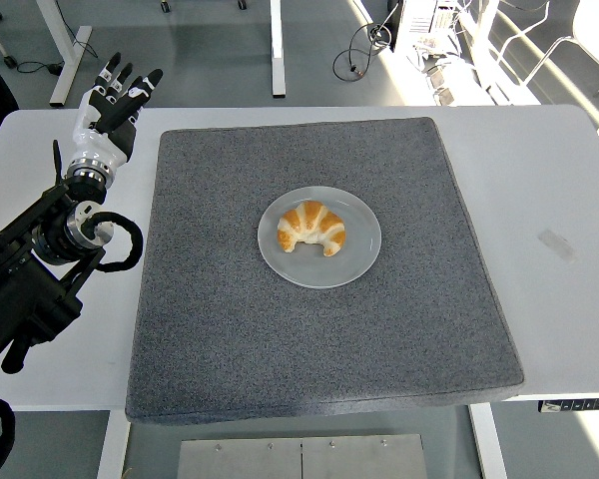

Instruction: Place the bread on the plate

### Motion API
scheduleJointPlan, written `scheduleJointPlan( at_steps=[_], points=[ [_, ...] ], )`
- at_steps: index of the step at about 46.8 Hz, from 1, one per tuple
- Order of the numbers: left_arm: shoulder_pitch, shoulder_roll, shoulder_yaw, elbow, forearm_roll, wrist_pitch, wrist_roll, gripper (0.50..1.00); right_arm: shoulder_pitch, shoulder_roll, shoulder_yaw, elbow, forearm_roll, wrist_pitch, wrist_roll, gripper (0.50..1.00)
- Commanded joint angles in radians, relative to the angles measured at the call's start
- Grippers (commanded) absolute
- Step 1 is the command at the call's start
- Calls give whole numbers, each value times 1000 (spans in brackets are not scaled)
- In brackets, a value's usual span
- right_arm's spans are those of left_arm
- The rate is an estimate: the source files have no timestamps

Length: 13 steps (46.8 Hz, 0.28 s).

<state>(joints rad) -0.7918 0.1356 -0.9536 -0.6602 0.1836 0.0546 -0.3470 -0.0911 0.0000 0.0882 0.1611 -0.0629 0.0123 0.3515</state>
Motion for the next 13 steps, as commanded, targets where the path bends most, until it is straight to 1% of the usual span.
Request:
scheduleJointPlan(
  at_steps=[1, 4, 13],
  points=[
    [-1, -2, -34, 40, -15, -54, 0, 942, 1, 0, -1, 0, 0, 0, 0, 1000],
    [-3, 1, -37, 53, -24, -79, 0, 942, 1, 0, -1, 2, 0, 6, 1, 1000],
    [-3, 2, -30, 65, -24, -87, 0, 943, 7, 0, 5, 15, 0, 8, 1, 1000]
  ],
)
